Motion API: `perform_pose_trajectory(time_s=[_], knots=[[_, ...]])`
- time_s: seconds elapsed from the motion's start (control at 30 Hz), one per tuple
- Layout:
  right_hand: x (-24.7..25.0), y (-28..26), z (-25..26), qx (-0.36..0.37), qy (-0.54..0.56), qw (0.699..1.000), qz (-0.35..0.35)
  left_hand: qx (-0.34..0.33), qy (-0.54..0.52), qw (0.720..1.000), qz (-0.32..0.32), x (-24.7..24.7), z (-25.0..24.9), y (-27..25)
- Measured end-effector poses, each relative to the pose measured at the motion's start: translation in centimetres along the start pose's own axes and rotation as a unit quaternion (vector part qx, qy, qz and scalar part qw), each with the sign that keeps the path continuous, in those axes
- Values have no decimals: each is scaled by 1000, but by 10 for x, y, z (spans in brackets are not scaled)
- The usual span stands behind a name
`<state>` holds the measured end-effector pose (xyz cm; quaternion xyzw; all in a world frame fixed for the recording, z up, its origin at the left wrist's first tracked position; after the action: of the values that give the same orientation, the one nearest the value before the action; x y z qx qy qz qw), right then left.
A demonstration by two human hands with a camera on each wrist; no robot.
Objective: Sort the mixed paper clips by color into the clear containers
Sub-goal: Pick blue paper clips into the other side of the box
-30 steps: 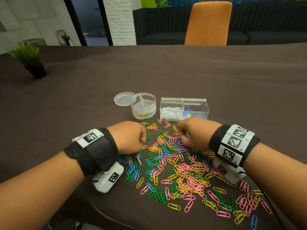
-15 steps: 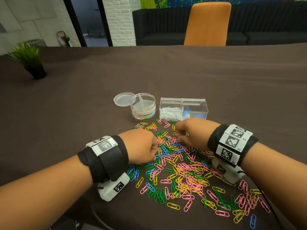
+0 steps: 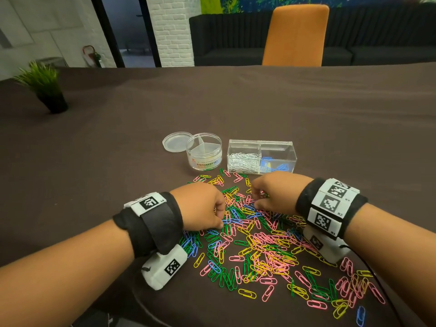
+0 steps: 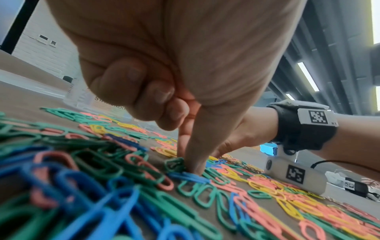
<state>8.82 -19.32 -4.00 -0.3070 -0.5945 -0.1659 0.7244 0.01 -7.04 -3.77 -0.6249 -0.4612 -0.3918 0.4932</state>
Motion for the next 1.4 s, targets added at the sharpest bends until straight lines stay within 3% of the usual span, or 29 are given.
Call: perform_pose_trajectory(time_s=[0.13, 0.3, 0.33, 0.43, 0.5, 0.57, 0.7, 0.73, 0.83, 0.9, 1.1, 1.4], knots=[[1, -1, 0, 9, 14, 1000, -9, -24, -3, 1000, -7, 1, -2, -1], [12, -8, 1, 23, 65, 996, -58, -1, -166, 981, -100, 25, 21, -9], [12, -9, 1, 20, 77, 995, -59, 5, -227, 967, -117, 28, 30, -10], [14, -9, -2, 2, 109, 992, -59, 114, -454, 879, -94, 18, 55, -24], [13, -9, -3, -3, 121, 991, -53, 130, -538, 829, -83, 10, 63, -31], [10, -9, -5, -8, 130, 991, -42, 121, -564, 813, -82, 9, 66, -36], [9, -8, -5, -8, 121, 992, -24, 100, -543, 832, -55, 8, 63, -45], [8, -7, -5, -1, 110, 994, -19, 100, -518, 848, -46, 7, 65, -45], [11, -7, 2, 12, 51, 998, -21, 92, -257, 962, -27, 14, 67, -47], [18, -8, 15, 22, -5, 999, -49, 94, -73, 993, -27, 19, 66, -50], [17, 10, 99, 110, -22, 992, -59, 129, 56, 990, 17, 10, 66, -52], [3, 43, 116, 68, -8, 998, 12, 124, -1, 992, 33, 6, 79, -53]])
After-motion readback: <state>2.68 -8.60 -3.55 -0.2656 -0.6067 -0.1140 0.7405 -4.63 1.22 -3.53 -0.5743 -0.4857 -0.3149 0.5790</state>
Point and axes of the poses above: each hand's wrist, its own y-axis towards the middle knuckle, its own x-axis out of the back of the hand, z = x × y, the point moved 7 cm from there along y, towards the middle knuckle, and after that the axes turned 2 degrees about -x, right-handed, at the moved point
